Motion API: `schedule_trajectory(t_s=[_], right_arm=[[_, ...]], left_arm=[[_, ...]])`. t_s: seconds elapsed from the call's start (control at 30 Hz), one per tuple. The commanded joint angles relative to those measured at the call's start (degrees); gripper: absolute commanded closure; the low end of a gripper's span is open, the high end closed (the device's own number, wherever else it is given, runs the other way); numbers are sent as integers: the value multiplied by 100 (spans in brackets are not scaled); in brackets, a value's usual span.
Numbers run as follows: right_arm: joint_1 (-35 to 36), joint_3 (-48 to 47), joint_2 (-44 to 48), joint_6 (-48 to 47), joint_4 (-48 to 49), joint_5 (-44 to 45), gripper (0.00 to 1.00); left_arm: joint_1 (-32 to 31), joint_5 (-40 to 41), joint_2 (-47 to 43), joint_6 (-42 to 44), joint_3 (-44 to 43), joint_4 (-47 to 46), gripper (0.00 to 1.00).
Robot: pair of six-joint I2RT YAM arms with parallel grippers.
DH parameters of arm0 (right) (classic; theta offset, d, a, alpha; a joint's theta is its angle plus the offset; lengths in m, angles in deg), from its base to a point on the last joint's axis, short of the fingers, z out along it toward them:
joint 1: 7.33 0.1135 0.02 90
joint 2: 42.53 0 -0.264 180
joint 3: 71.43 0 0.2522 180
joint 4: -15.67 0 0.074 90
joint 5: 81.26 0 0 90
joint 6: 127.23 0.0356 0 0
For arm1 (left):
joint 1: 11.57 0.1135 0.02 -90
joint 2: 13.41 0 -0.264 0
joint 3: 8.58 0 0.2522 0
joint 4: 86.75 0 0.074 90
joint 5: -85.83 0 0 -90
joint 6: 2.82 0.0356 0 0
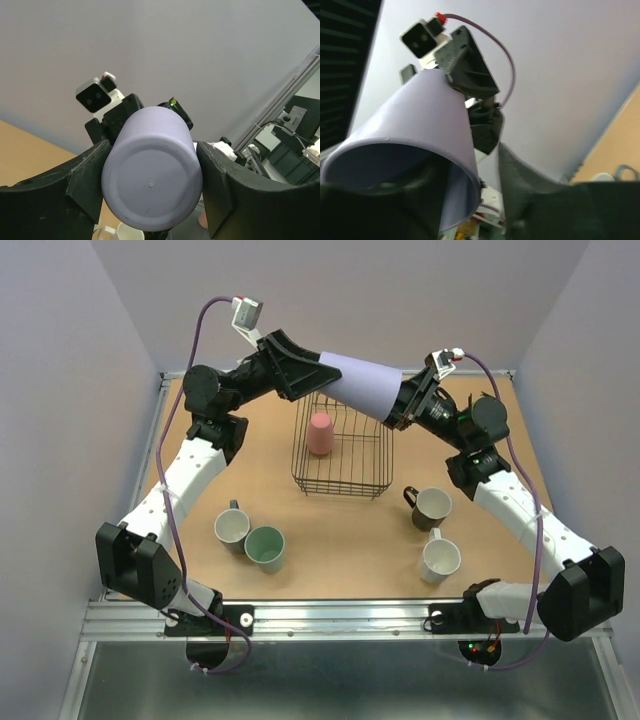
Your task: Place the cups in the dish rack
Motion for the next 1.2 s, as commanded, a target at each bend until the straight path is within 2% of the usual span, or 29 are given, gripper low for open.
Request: schedule_trajectory(t_s=[0.0,0.03,0.07,0.13,0.17,0.3,0.37,0.4,0.5,0.53,0.6,0.83,1.17], right_arm=[[-68,-394,202,-889,-1245,55,30],[-77,-552,298,-1284,-1982,229,24],[-85,-902,386,-2115,-3190,631,21],[-85,-1168,606,-2744,-4217,1055,17],[-103,-1343,737,-3174,-5022,1562,16],[-94,-1450,1098,-3634,-6320,2585,15],[-94,-1468,1222,-3749,-6942,3128,15],[-94,-1520,1300,-3784,-7364,3393,15],[-94,-1626,1380,-3846,-7894,3886,15],[-94,-1678,1433,-3881,-8139,4027,15],[-94,-1723,1486,-3916,-8334,4116,15],[-94,-1881,1775,-3960,-9055,4432,15],[-94,-1925,1855,-3978,-9627,4512,15]], left_arm=[[-37,0,-72,753,-310,752,100],[-20,139,-63,946,-372,1051,100],[-20,210,-54,1348,-459,1541,100],[7,438,-28,1676,-513,1931,100],[7,518,7,1939,-565,2299,100],[-20,931,174,2634,-741,3153,100],[-116,1317,366,3072,-1074,3940,100],[-169,1606,472,3580,-1449,4250,100],[-537,2248,1052,4417,-2206,5682,100],[-634,2729,1210,4872,-2670,6226,100],[-898,3406,1597,5252,-3077,6564,100],[-1460,4823,2362,5729,-3334,6890,100],[-1927,5792,3117,5870,-3457,6891,100]])
